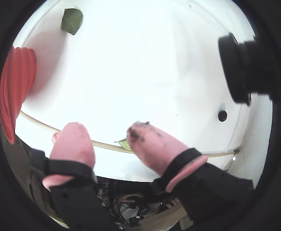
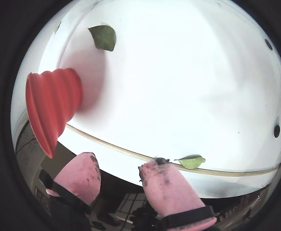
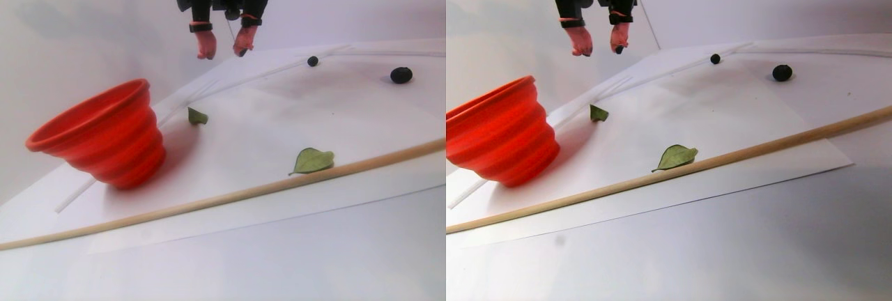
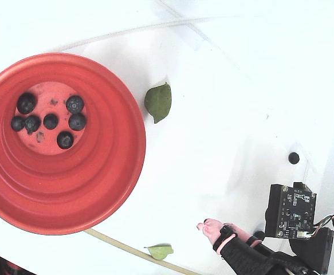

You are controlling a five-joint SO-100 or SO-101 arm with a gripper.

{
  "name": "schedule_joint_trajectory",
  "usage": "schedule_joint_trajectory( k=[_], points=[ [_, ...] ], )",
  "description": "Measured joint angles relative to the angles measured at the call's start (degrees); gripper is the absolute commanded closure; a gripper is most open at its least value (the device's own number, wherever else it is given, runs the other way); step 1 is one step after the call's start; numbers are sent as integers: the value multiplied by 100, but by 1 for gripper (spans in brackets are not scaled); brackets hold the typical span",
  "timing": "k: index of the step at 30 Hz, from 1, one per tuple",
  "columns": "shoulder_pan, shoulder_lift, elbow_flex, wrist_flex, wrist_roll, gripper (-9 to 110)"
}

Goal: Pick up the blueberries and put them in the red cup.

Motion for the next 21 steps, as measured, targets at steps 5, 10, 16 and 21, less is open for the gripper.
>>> schedule_joint_trajectory(
  k=[5, 10, 16, 21],
  points=[
    [360, 0, -132, -53, -185, 86],
    [686, 0, -229, -229, -316, 86],
    [976, 0, -272, -422, -431, 86],
    [1160, -185, -360, -650, -554, 86]
  ],
)
